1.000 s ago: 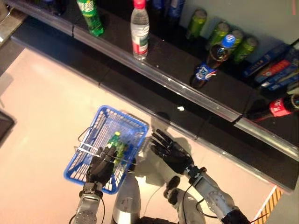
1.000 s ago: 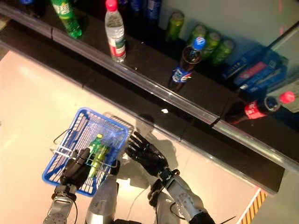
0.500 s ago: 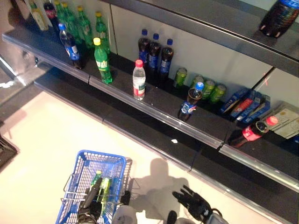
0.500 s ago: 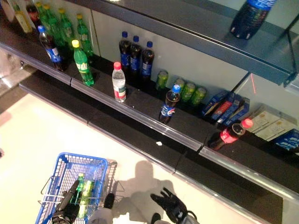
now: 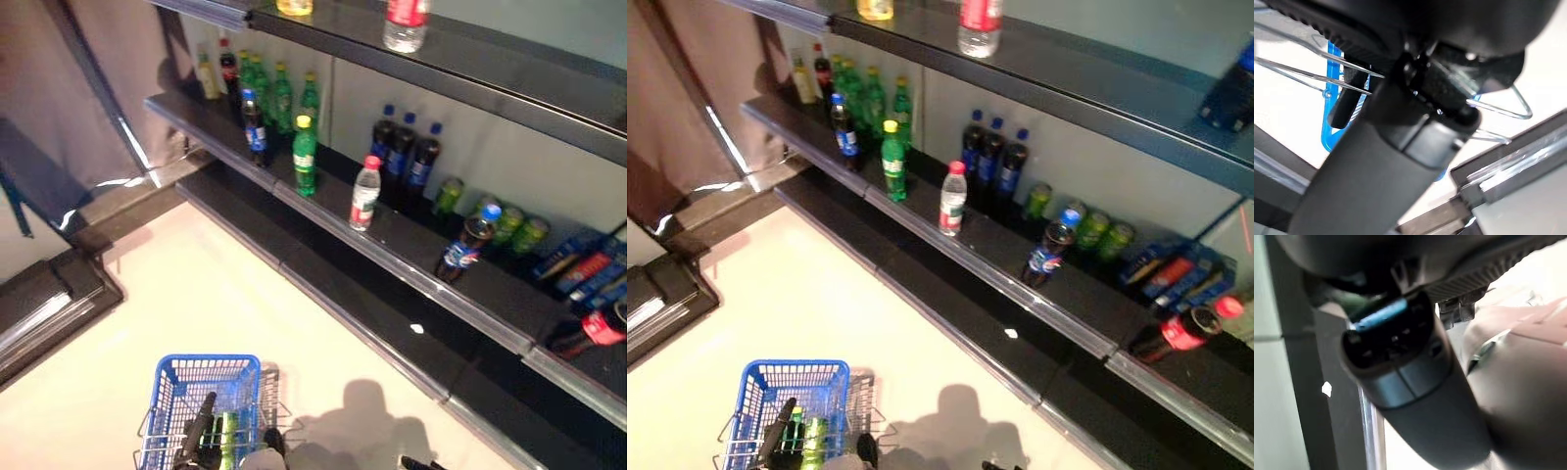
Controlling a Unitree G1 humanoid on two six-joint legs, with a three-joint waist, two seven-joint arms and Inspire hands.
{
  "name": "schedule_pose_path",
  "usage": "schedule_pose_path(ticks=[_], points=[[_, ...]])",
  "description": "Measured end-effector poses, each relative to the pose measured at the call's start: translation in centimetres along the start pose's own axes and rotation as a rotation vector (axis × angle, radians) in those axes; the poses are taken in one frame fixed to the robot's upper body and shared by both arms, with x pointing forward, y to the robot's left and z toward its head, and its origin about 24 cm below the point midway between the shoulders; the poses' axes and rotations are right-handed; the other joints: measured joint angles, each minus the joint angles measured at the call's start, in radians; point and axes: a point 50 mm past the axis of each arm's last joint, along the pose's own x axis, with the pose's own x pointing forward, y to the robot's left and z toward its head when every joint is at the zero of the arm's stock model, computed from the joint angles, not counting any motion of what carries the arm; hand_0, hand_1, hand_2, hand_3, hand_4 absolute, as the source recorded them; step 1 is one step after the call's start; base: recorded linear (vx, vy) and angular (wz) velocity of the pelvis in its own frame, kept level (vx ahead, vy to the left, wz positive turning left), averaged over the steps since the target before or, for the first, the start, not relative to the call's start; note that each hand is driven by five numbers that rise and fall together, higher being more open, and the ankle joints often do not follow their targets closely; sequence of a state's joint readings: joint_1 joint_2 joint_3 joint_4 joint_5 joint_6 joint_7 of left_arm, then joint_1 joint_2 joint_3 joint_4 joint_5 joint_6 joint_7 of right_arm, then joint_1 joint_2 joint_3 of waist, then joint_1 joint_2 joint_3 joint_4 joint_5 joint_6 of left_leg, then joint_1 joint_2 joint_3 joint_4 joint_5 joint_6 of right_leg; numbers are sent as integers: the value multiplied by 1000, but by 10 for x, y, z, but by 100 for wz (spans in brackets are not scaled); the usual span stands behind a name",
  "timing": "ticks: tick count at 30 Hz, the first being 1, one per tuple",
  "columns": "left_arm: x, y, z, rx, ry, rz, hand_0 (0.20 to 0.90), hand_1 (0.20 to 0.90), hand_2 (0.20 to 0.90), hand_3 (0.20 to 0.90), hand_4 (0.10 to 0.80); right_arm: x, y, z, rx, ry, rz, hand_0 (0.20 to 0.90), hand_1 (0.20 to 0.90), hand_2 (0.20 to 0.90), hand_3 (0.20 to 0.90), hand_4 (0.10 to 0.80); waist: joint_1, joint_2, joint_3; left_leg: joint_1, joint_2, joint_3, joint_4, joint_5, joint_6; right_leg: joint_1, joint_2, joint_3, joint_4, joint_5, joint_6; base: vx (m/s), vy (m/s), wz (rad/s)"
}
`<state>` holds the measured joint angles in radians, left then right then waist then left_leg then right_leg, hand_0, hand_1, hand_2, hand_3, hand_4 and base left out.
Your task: Pick up the drink and place into the basket.
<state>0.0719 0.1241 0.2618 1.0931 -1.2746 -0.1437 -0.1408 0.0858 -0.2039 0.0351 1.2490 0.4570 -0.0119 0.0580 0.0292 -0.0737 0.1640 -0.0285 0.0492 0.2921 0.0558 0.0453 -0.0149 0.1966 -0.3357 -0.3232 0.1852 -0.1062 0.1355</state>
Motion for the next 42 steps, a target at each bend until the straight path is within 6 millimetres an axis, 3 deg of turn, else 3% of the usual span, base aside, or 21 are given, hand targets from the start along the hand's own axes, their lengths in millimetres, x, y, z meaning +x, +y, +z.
schedule_pose_path(ticks=[4,6,8,10,11,12,14,17,18,19,20,23,25,26,27,28,29,32,36,39,42], points=[[0,-4,-6,124,47,-14,300,300,300,200,100,2,4,18,-116,-80,-88,900,900,900,900,800,5,19,11,45,-27,-5,-32,-7,56,-137,-60,42,314,56,-53,173,463,37],[2,-9,-2,157,43,-32,300,300,300,200,100,2,14,26,-134,-120,-83,900,900,900,900,800,-15,37,17,40,-23,-74,-55,10,77,-211,84,146,368,-46,-2,310,365,74],[3,-10,0,184,46,-37,300,300,300,200,100,3,26,29,-129,-129,-64,900,900,900,900,800,-34,37,17,37,-37,-122,-79,18,91,-256,199,165,332,-89,-35,304,206,86],[2,-11,-6,184,61,-39,300,300,300,200,100,4,31,33,-145,-139,-53,900,900,900,900,800,-45,42,20,37,-64,-151,-85,25,105,-279,262,168,232,-108,-84,342,139,68],[2,-12,-7,185,65,-40,300,300,300,200,100,4,32,35,-145,-142,-51,900,900,900,900,800,-48,43,21,35,-71,-164,-89,28,109,-293,276,183,216,-108,-90,494,155,86],[3,-18,-13,181,76,-49,300,300,300,200,100,4,35,42,-122,-170,-37,900,900,900,900,800,-77,64,30,5,-73,-216,-80,29,111,-344,341,251,164,-98,-102,389,120,86],[5,-24,-19,185,93,-47,300,300,300,200,100,4,37,46,-79,-184,-27,900,900,900,900,800,-115,84,41,-10,-85,-288,-77,29,114,-374,373,271,94,-69,-93,544,124,119],[5,-20,-25,201,114,-19,300,300,300,200,100,5,34,46,-46,-175,-41,900,900,900,900,800,-122,76,37,16,-104,-305,-113,22,118,-394,351,209,-31,22,-77,621,99,77],[5,-17,-24,207,115,-9,300,300,300,200,100,5,32,40,-27,-146,-54,900,900,900,900,800,-128,41,27,37,-143,-298,-101,12,122,-377,311,171,-79,82,-78,408,46,65],[4,-16,-30,206,134,-4,300,300,300,200,100,5,25,35,-10,-117,-80,900,900,900,900,800,-141,22,46,40,-179,-266,66,-87,136,-343,270,130,-58,153,-137,424,43,53],[1,-9,-35,204,153,15,300,300,300,200,100,5,13,27,-23,-80,-113,900,900,900,900,800,-137,43,41,85,-177,-247,120,-168,138,-341,276,126,9,101,-158,504,54,37],[-2,3,-34,225,158,54,300,300,300,200,100,0,-7,-4,-39,14,-171,900,900,900,900,800,-160,84,22,163,-145,-287,66,-237,137,-407,314,132,238,-11,-151,510,15,19],[-7,17,-34,257,170,91,300,300,300,200,100,-4,-15,-24,-25,72,-198,900,900,900,900,800,-183,101,1,165,-114,-297,91,-269,89,-442,364,114,258,-15,-159,272,-45,29],[-7,17,-34,257,170,91,300,300,300,200,100,-4,-15,-24,-25,72,-198,900,900,900,900,800,-183,101,1,165,-114,-297,91,-269,89,-442,364,114,258,-15,-159,375,-69,30],[-7,24,-21,269,131,125,300,300,300,200,100,-9,-9,-51,-8,142,-191,900,900,900,900,800,-210,9,-29,62,-145,-246,369,-325,-78,-409,338,105,141,-4,-251,454,-56,43],[-2,15,-16,229,96,124,300,300,300,200,100,-10,-8,-57,-5,158,-189,900,900,900,900,800,-201,9,-29,-14,-132,-222,535,-304,-126,-385,342,100,131,-21,-266,599,-31,36],[2,6,-9,216,50,97,300,300,300,200,100,-11,-10,-58,-9,161,-198,900,900,900,900,800,-176,1,-27,-113,-118,-208,765,-206,-145,-331,359,119,95,-12,-279,432,57,-40],[2,3,-6,176,17,70,300,300,300,200,100,-7,-21,-34,-38,79,-216,900,900,900,900,800,-95,8,-21,-197,-92,-195,800,-199,-90,-201,395,230,11,1,-279,343,170,-104],[3,1,1,146,-10,48,300,300,300,200,100,1,-9,34,-96,-153,-153,900,900,900,900,800,-64,30,-21,-236,13,-288,376,-146,-44,-142,431,346,-45,-4,-262,448,395,-113],[2,3,-2,134,-2,30,300,300,300,200,100,4,3,56,-83,-189,-130,900,900,900,900,800,-29,27,-9,-157,107,-449,-87,-19,-81,-87,459,496,-106,9,-251,527,479,-99],[5,-10,-2,121,-30,-21,300,300,300,200,100,4,-6,44,-42,-126,-166,900,900,900,900,800,3,23,16,-151,105,-463,-93,-6,-74,-30,432,630,-119,-28,-207,389,604,-88]])
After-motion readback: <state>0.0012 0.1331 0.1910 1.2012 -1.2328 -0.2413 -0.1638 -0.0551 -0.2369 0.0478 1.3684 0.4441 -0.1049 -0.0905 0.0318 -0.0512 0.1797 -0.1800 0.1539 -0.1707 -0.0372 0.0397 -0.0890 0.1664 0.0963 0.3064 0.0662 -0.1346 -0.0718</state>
